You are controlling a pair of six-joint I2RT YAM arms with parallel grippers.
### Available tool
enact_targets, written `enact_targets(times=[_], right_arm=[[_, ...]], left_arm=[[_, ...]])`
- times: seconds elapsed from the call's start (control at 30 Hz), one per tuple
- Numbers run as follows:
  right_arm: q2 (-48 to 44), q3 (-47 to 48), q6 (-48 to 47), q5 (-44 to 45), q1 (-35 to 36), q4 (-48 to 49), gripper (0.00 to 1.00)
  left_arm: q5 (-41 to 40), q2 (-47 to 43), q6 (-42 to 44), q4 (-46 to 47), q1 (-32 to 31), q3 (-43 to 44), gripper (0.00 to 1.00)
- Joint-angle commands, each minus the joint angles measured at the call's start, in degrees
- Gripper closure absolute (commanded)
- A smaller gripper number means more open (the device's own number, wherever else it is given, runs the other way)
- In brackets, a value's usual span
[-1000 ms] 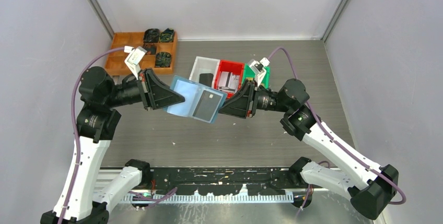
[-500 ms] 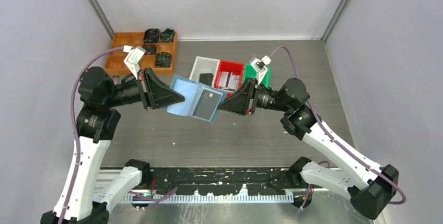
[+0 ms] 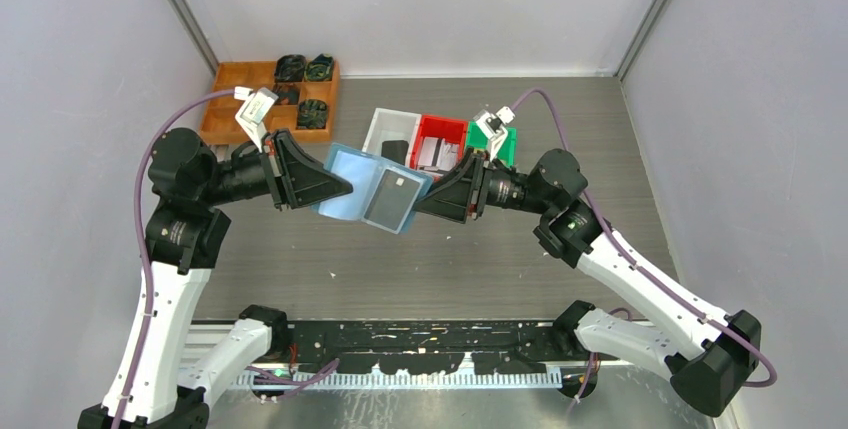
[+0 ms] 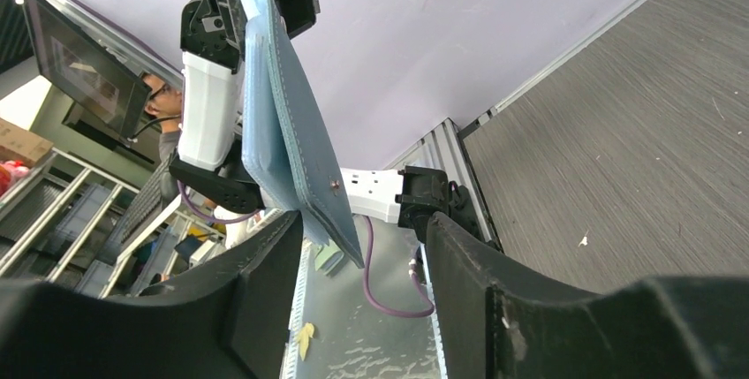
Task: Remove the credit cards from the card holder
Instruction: Remove the credit card from the card holder.
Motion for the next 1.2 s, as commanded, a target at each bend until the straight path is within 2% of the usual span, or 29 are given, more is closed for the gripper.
enact_targets(times=[0.0, 0.23, 0.37, 0.53, 0.73, 0.87, 1.07, 1.17], right_arm=[[0.19, 2.58, 0.42, 3.87, 1.15, 1.69, 0.39], [0.54, 2.72, -0.03, 9.16, 3.79, 1.15, 0.34], [0.45, 4.15, -1.5, 13.65, 4.55, -2.61, 0.32], [-0.39, 6.01, -4.16, 19.86, 4.93, -8.66, 0.32], [-1.08, 6.9, -5.15, 23.05, 6.36, -9.33, 0.32], [-1.45, 6.49, -5.56, 20.32, 7.56, -7.06, 0.31], [-2.34, 4.82, -7.26, 4.75, 7.69, -5.24, 0.3], [-3.94, 3.88, -8.05, 3.95, 7.69, -5.59, 0.31]], left_arm=[[0.75, -0.66, 0.19, 2.77, 0.23, 1.72, 1.0], [0.25, -0.57, 1.82, 1.38, 0.22, 1.81, 1.0], [0.21, -0.48, 2.51, 0.63, 0.23, 2.13, 1.0], [0.22, -0.57, 3.04, 0.29, 0.19, 2.32, 1.0], [0.01, -0.46, 3.7, -0.21, 0.18, 2.34, 1.0], [-0.09, -0.26, 3.9, -0.43, 0.22, 2.65, 1.0], [0.02, 0.06, 3.91, -0.64, 0.23, 3.61, 1.0], [0.1, 0.11, 3.86, -0.56, 0.18, 3.61, 1.0]])
